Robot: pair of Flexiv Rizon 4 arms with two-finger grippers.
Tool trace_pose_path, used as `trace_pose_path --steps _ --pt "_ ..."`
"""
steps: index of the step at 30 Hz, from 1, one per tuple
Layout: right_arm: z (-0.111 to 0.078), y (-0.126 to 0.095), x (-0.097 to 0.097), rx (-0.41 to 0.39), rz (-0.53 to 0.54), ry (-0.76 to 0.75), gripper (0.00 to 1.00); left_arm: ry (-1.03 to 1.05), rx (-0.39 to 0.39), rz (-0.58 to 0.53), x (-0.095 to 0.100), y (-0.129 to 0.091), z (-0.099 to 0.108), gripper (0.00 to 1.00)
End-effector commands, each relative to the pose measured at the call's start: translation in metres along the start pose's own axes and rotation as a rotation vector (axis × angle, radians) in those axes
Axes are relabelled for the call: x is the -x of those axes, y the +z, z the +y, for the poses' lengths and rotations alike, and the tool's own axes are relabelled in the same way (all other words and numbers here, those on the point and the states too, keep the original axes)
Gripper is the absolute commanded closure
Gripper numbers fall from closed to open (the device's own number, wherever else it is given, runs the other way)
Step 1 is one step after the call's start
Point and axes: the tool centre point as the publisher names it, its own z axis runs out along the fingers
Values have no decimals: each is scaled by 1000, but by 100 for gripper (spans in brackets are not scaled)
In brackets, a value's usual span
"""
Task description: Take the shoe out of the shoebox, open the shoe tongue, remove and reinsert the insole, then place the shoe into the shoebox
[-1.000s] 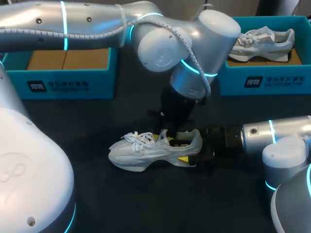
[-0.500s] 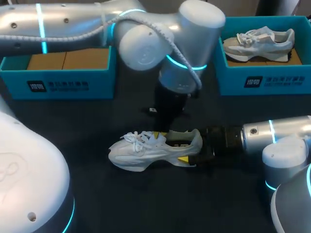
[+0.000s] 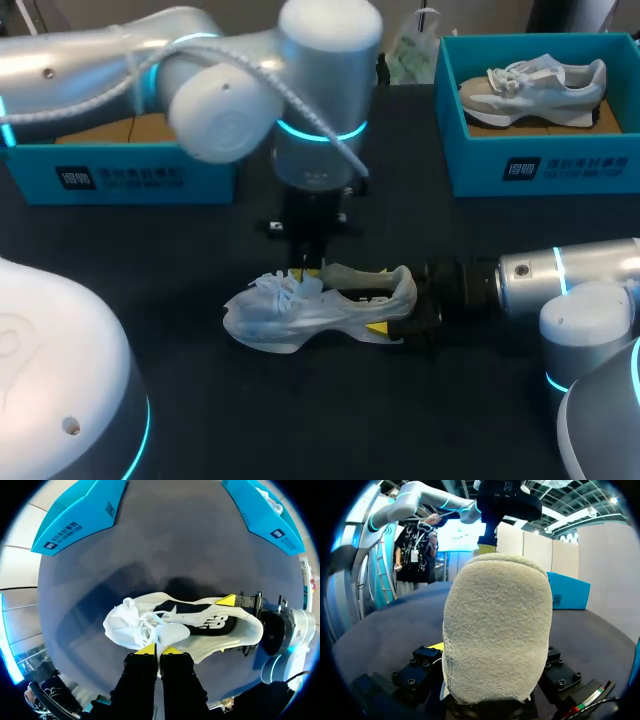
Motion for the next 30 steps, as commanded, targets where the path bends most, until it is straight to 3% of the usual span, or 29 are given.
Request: trace_pose_path --steps 1,12,24,27,30 --pt "2 0 0 -6 0 1 100 6 -16 292 13 3 3 100" --pt "2 0 0 -6 0 1 100 -3 -24 419 27 13 -2 100" --pt "2 0 0 -6 0 1 100 -22 -39 424 41 37 2 100" --pt "2 0 0 -6 0 1 100 -33 -25 424 43 43 0 91" --pt "2 0 0 -6 0 1 100 -40 -27 417 46 44 -1 75"
